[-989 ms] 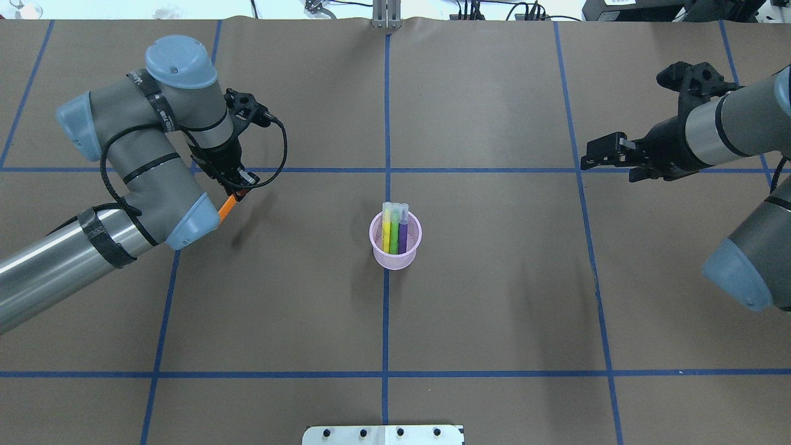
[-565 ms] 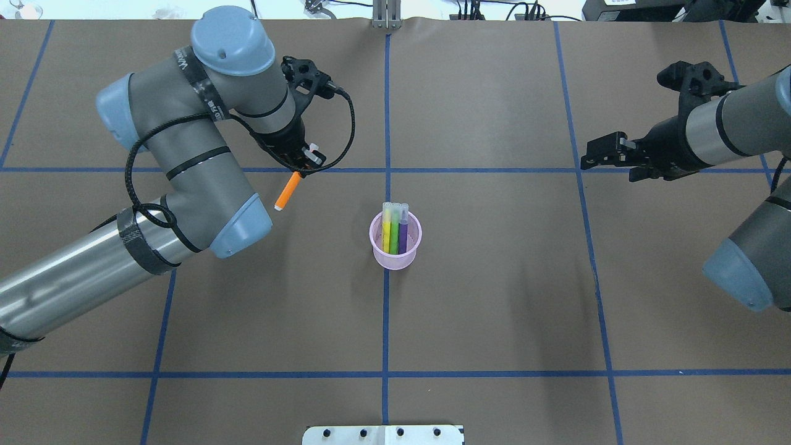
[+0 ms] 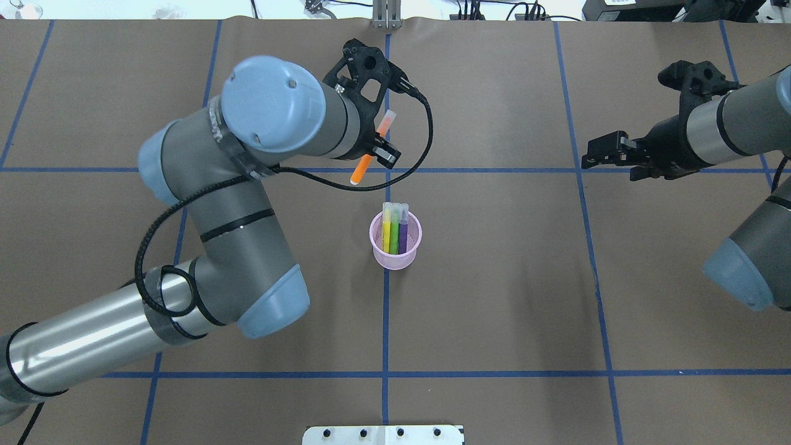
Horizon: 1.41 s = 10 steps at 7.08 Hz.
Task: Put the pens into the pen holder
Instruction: 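Carry the orange marker with the left gripper into the pink cup and release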
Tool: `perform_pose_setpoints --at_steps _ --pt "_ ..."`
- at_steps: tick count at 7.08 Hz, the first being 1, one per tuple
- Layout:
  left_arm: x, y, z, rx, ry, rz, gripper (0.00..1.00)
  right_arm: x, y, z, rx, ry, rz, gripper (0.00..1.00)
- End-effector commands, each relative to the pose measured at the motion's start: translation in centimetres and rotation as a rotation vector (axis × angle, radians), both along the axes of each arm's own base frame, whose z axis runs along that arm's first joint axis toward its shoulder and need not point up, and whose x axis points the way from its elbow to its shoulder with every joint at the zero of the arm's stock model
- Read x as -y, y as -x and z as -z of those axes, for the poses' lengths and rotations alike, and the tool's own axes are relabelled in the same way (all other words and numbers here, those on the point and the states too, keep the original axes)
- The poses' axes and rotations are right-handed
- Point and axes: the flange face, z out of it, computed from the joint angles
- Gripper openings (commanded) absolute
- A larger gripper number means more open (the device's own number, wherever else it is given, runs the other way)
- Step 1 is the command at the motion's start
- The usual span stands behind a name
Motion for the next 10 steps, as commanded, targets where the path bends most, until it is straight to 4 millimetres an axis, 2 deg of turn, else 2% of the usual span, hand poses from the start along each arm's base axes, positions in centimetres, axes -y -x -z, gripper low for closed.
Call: perform_pose_setpoints --at_steps 1,2,4,6,7,8,10 --pt "-3.4 -2.5 1.2 -0.063 -0.089 0.068 0.00 0.0 0.0 0.0 0.000 0.000 -0.001 1.00" --pt "-4.2 -3.2 1.3 -0.063 -0.094 0.053 0.00 0.0 0.0 0.0 -0.001 -0.001 -0.002 1.00" --pt "-7.1 -5.8 0.0 -0.031 -0.117 0.078 0.00 0.0 0.0 0.0 -0.001 -0.001 -0.002 1.00" --pt "-7.7 -5.4 0.2 -0.045 -0.118 0.075 0.00 0.1 0.1 -0.2 -0.003 0.001 -0.002 1.00" --pt "-8.6 -6.2 0.0 -0.041 -0.118 0.058 0.00 0.1 0.1 -0.2 -0.003 0.001 -0.002 1.00" --pt "-8.9 -6.4 -0.9 -0.030 -0.112 0.053 0.00 0.1 0.1 -0.1 -0.002 0.000 -0.002 1.00" --pt "-9.0 -6.5 -1.0 -0.033 -0.106 0.054 0.00 0.1 0.1 -0.1 -0.003 0.001 -0.002 1.00"
